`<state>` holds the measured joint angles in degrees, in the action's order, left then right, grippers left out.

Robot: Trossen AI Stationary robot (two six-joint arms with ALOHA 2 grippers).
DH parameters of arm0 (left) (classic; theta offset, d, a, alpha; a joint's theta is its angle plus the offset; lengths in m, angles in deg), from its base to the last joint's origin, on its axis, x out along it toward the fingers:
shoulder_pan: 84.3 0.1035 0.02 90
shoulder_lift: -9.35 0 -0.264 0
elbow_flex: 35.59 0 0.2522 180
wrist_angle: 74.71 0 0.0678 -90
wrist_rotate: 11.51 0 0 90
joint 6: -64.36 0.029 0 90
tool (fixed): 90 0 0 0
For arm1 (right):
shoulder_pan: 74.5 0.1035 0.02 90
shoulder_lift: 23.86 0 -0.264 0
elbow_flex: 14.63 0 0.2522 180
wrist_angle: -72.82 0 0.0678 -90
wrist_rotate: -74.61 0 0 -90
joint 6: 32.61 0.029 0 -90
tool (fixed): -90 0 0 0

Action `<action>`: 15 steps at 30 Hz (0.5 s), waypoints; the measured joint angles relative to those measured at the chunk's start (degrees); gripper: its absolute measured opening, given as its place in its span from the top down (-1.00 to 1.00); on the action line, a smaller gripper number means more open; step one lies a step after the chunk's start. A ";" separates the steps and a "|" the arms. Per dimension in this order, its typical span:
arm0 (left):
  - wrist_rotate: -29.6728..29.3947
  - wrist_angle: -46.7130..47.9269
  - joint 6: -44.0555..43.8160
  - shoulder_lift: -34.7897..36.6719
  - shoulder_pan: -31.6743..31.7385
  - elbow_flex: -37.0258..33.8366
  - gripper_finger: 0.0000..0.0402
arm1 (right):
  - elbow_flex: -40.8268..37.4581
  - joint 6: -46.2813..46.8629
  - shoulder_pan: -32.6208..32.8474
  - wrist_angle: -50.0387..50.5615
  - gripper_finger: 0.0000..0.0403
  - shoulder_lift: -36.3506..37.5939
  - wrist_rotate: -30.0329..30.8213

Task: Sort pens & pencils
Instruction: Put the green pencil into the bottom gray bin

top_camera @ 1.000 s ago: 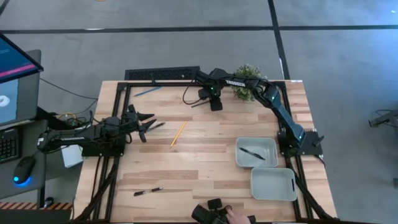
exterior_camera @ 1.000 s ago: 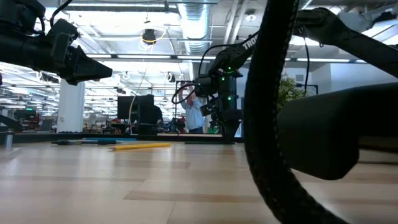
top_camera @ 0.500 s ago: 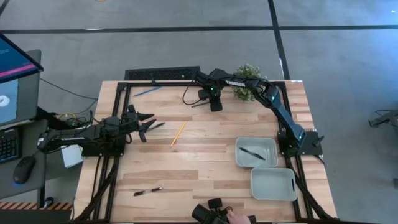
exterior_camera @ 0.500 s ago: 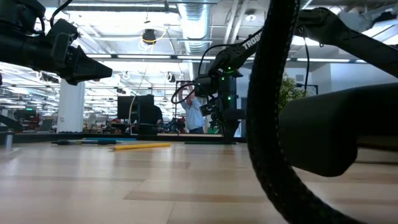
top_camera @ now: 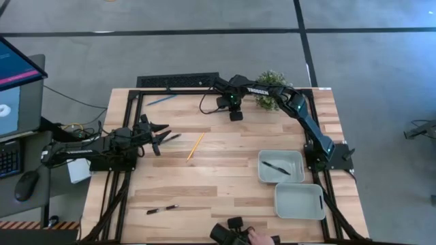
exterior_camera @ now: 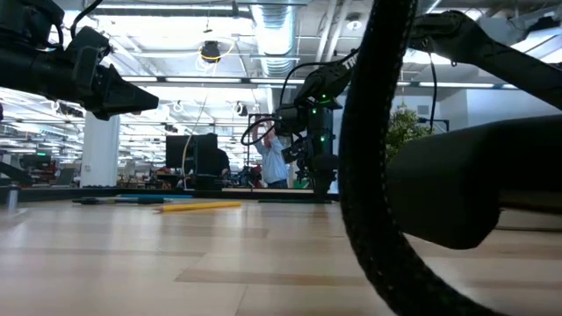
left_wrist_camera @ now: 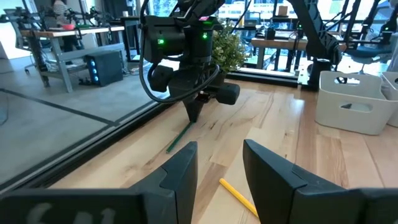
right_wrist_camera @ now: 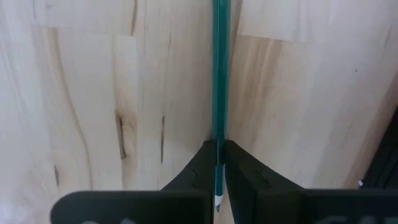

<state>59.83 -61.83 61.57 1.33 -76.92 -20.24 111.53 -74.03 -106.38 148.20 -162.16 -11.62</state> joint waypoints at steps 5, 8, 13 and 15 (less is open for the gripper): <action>0.00 0.00 0.00 0.00 0.00 0.00 0.41 | -0.02 -0.36 0.28 0.24 0.78 -0.02 -0.31; 0.00 0.00 0.00 0.00 0.00 0.00 0.41 | -0.02 0.52 0.30 0.51 0.77 0.59 -0.32; 0.00 0.00 0.00 0.00 0.00 0.00 0.41 | 1.57 2.87 0.26 2.05 0.75 0.66 -0.83; 0.02 0.00 0.00 0.00 0.00 0.00 0.41 | 2.32 2.90 0.26 2.58 0.75 0.53 -1.08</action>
<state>59.85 -61.83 61.57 1.33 -76.92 -20.24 113.85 -71.13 -106.12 150.79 -161.63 -12.71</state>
